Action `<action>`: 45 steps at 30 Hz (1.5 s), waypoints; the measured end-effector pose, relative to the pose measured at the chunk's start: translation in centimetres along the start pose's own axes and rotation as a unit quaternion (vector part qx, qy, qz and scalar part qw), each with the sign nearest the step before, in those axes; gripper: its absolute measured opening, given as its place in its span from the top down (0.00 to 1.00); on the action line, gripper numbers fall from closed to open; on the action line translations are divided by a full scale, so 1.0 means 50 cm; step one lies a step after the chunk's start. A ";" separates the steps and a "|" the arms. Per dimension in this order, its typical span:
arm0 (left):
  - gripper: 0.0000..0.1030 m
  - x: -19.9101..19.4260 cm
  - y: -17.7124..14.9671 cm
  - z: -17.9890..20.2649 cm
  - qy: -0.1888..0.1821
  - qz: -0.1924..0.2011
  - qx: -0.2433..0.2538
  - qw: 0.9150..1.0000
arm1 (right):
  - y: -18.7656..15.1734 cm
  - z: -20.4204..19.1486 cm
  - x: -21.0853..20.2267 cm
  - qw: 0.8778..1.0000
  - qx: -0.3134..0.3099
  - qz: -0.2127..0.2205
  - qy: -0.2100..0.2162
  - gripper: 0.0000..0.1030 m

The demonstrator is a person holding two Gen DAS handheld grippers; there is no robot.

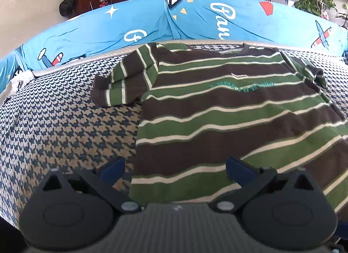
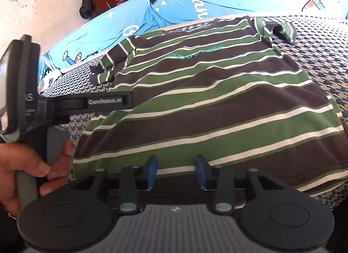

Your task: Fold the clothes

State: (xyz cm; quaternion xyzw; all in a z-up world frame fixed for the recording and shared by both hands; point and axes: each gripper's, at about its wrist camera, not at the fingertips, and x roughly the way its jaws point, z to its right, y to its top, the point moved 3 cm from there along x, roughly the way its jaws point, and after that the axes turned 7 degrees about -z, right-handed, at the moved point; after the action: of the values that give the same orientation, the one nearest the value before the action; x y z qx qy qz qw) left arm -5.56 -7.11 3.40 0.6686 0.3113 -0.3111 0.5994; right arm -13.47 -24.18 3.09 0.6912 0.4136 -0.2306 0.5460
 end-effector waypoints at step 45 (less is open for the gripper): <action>0.00 0.003 0.049 0.025 -0.011 -0.011 -0.039 0.999 | 0.135 0.101 -0.024 0.994 -0.012 0.057 -0.087 0.50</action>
State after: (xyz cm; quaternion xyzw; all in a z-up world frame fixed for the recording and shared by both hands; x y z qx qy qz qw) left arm -3.58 -8.55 4.65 0.6377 0.3242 -0.3122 0.6251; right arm -7.92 -29.75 6.31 0.6843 0.3268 -0.2531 0.6007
